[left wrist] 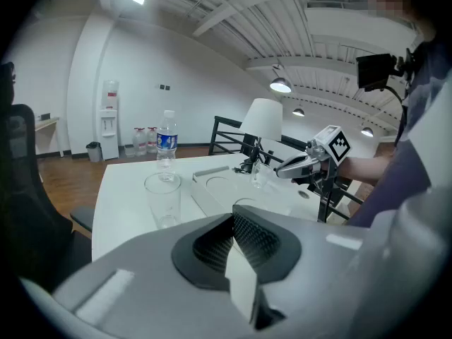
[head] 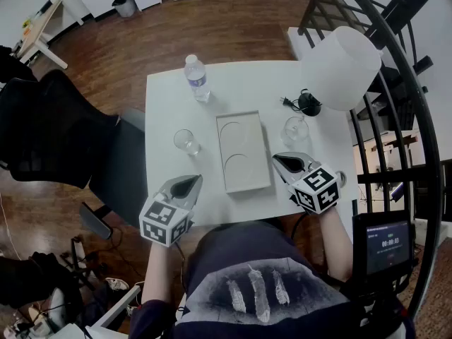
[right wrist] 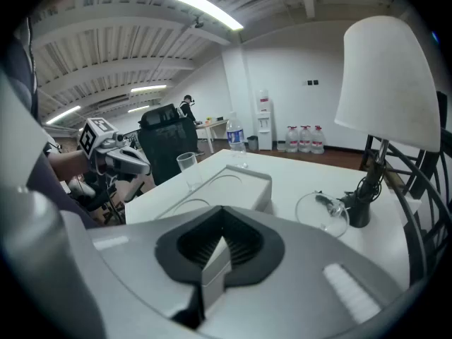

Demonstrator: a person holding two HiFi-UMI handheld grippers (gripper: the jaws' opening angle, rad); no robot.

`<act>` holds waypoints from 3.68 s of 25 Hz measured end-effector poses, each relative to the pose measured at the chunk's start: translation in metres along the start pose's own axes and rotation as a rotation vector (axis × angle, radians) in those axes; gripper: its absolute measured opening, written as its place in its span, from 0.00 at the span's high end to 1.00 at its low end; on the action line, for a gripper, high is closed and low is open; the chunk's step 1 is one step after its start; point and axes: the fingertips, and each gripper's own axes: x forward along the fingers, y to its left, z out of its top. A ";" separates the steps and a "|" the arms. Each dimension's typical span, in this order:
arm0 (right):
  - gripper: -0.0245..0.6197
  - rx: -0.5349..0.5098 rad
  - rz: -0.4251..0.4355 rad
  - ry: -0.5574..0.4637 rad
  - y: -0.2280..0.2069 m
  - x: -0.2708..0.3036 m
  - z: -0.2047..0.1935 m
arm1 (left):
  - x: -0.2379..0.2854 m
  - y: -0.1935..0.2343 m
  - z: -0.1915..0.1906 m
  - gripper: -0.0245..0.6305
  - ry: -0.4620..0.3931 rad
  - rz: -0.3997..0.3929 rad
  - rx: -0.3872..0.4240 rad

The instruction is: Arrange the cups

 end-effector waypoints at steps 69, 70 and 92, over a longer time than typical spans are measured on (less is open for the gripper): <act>0.33 0.150 -0.484 0.026 -0.157 0.053 -0.051 | 0.024 0.020 -0.026 0.94 0.160 0.043 0.003; 0.33 0.146 -0.478 0.021 -0.157 0.053 -0.051 | 0.024 0.021 -0.026 0.94 0.158 0.043 -0.002; 0.34 0.093 -0.444 -0.034 -0.142 0.036 -0.024 | 0.018 0.024 -0.028 0.94 0.135 0.046 -0.004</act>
